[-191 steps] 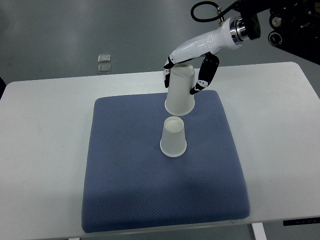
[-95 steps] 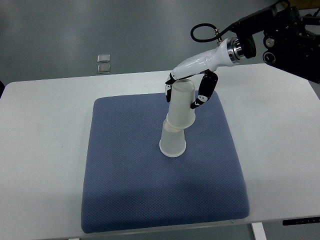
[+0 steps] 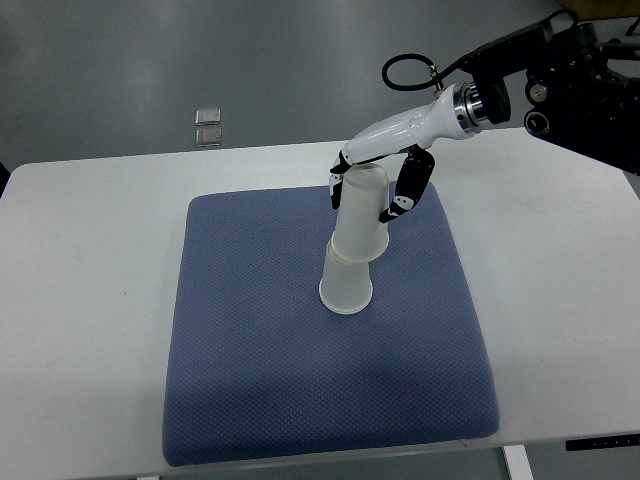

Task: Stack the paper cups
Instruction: 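Lower the held cup down onto the upside-down cup on the pad, then open the right hand and lift it away from the stacked cups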

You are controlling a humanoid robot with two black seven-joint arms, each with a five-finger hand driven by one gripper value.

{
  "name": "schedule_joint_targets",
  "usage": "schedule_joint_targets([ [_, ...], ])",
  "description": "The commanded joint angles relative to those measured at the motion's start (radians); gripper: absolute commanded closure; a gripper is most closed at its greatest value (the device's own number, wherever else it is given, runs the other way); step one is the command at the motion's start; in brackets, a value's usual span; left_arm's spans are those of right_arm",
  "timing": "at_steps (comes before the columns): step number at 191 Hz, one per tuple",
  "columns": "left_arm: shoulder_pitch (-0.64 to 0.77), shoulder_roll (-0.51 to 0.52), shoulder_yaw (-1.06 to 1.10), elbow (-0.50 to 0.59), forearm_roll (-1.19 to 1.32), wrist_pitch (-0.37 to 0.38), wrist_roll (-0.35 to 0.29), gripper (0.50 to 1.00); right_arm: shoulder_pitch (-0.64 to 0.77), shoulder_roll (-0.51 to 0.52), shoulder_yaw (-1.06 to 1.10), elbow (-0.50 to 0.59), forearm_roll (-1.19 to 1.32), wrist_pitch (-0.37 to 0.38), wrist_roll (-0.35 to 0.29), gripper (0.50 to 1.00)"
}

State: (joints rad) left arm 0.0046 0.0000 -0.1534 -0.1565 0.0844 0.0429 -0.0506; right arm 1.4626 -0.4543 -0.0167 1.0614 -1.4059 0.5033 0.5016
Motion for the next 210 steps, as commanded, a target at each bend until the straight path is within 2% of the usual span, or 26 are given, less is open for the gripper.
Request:
schedule_joint_targets([
  [1,0.0,0.0,0.0,0.0,0.0,0.0,0.0,0.5,-0.008,0.016,0.012,0.0,-0.001,0.0,0.0,0.818],
  [70,0.0,0.0,0.0,0.0,0.0,0.0,0.0,0.5,-0.054,0.037,0.021,-0.012,-0.01,-0.012,0.0,0.816],
  [80,0.0,0.0,0.0,0.0,0.0,0.0,0.0,0.5,-0.067,0.039,0.021,-0.018,-0.012,-0.034,0.0,0.799],
  [94,0.0,0.0,0.0,0.0,0.0,0.0,0.0,0.5,-0.082,0.037,0.021,-0.021,-0.008,-0.045,0.0,0.752],
  [118,0.0,0.0,0.0,0.0,0.0,0.0,0.0,0.5,-0.088,0.035,0.023,-0.023,-0.001,-0.048,0.0,0.734],
  [135,0.0,0.0,0.0,0.0,0.0,0.0,0.0,0.5,-0.091,0.035,0.026,-0.023,-0.001,-0.048,0.0,0.691],
  [148,0.0,0.0,0.0,0.0,0.0,0.0,0.0,0.5,-0.093,0.037,0.027,-0.023,0.001,-0.045,0.0,0.638],
  [163,0.0,0.0,0.0,0.0,0.0,0.0,0.0,0.5,-0.093,0.037,0.027,-0.021,0.001,-0.042,0.002,0.605],
  [210,0.0,0.0,0.0,0.0,0.0,0.0,0.0,0.5,-0.096,0.04,0.029,-0.017,0.001,-0.043,0.002,0.605],
])
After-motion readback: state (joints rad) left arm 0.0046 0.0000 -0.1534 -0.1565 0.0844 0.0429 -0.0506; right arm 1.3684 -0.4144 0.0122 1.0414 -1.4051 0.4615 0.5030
